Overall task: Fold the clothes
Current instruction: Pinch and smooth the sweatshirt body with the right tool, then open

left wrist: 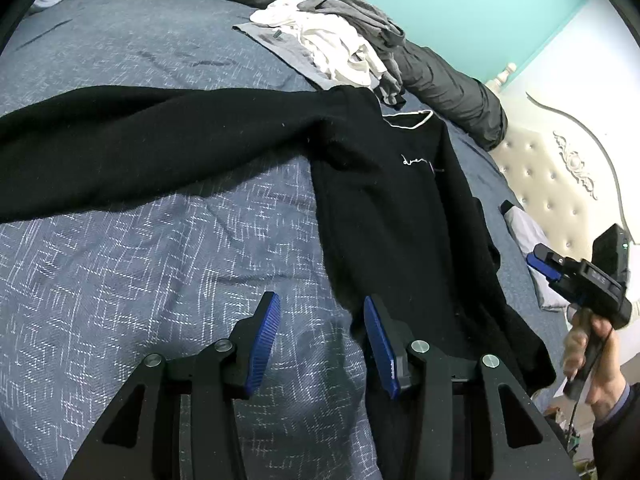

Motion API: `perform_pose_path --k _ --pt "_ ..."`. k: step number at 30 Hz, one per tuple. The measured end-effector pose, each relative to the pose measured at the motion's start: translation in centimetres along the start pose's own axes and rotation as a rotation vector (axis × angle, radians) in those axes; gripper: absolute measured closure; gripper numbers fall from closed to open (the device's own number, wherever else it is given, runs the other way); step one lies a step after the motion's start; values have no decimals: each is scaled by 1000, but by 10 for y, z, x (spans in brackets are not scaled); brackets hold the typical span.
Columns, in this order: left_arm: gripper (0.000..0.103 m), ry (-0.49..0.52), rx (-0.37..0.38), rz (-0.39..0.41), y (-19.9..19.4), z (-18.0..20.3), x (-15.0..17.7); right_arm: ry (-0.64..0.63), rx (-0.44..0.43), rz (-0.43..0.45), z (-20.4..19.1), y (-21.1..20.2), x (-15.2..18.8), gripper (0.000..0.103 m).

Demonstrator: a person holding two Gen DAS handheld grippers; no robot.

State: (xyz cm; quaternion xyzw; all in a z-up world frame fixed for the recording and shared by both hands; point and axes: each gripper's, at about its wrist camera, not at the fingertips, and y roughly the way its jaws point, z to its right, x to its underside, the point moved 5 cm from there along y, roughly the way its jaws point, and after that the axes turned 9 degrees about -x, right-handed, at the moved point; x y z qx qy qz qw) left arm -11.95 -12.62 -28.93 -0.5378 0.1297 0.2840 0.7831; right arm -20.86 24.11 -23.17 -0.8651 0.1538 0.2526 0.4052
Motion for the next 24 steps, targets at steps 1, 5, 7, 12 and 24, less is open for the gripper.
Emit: perform_pose_path --k 1,5,7,12,24 --pt "55 1 -1 -1 0 1 0 43 42 1 17 -4 -3 68" --pt "55 7 -4 -3 2 2 1 183 169 -58 73 1 3 68" --pt "55 9 -8 -4 3 1 1 207 192 -84 88 8 8 68" --pt "55 8 -12 -10 5 -1 1 227 166 -126 93 30 12 59" --pt "55 15 -24 -2 6 -3 -1 172 168 -178 74 61 10 95"
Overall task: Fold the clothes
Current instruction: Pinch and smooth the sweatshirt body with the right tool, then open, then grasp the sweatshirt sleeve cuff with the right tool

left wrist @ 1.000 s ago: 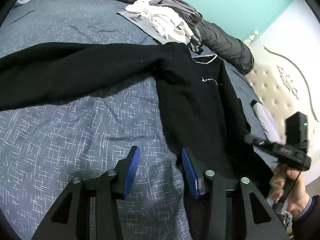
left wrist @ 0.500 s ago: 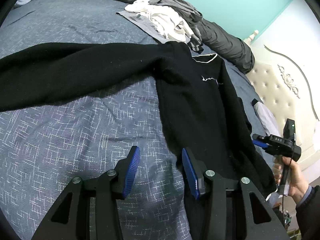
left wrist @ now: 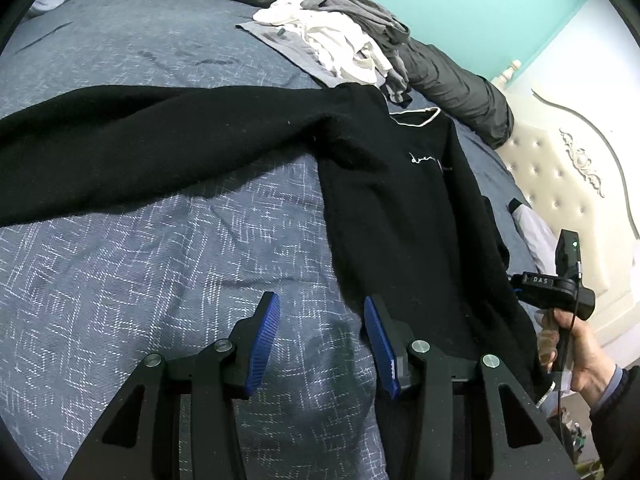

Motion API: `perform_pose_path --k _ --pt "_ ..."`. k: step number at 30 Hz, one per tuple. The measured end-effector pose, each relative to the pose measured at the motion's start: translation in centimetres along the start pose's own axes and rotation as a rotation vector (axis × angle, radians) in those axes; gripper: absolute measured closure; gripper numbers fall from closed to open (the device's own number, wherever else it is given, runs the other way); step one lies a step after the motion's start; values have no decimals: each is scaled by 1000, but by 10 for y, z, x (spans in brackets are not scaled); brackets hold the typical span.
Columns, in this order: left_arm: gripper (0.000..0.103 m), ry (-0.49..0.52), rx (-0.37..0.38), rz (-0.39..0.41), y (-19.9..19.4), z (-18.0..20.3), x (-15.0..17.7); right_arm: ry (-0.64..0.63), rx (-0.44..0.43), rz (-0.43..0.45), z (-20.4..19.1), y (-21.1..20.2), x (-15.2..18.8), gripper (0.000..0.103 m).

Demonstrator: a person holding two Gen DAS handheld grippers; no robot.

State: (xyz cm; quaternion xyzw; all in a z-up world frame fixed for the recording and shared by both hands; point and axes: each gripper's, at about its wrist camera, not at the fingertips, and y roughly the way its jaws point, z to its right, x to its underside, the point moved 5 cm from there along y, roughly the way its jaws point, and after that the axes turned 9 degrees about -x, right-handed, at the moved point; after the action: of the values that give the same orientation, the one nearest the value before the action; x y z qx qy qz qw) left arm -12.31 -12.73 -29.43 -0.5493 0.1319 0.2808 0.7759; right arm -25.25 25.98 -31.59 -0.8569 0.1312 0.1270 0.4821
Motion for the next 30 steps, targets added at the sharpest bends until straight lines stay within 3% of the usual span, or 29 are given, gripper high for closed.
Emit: perform_pose_path --k 12,21,25,30 --pt "55 24 -9 5 -1 6 3 -74 76 158 6 -83 -35 97" --pt "55 42 -18 7 0 10 3 -168 233 228 18 -156 -83 97" --pt "55 43 -20 3 2 11 4 -227 311 201 10 -155 -94 96" --pt "55 50 -20 -8 6 13 7 -216 282 30 18 -93 -78 95"
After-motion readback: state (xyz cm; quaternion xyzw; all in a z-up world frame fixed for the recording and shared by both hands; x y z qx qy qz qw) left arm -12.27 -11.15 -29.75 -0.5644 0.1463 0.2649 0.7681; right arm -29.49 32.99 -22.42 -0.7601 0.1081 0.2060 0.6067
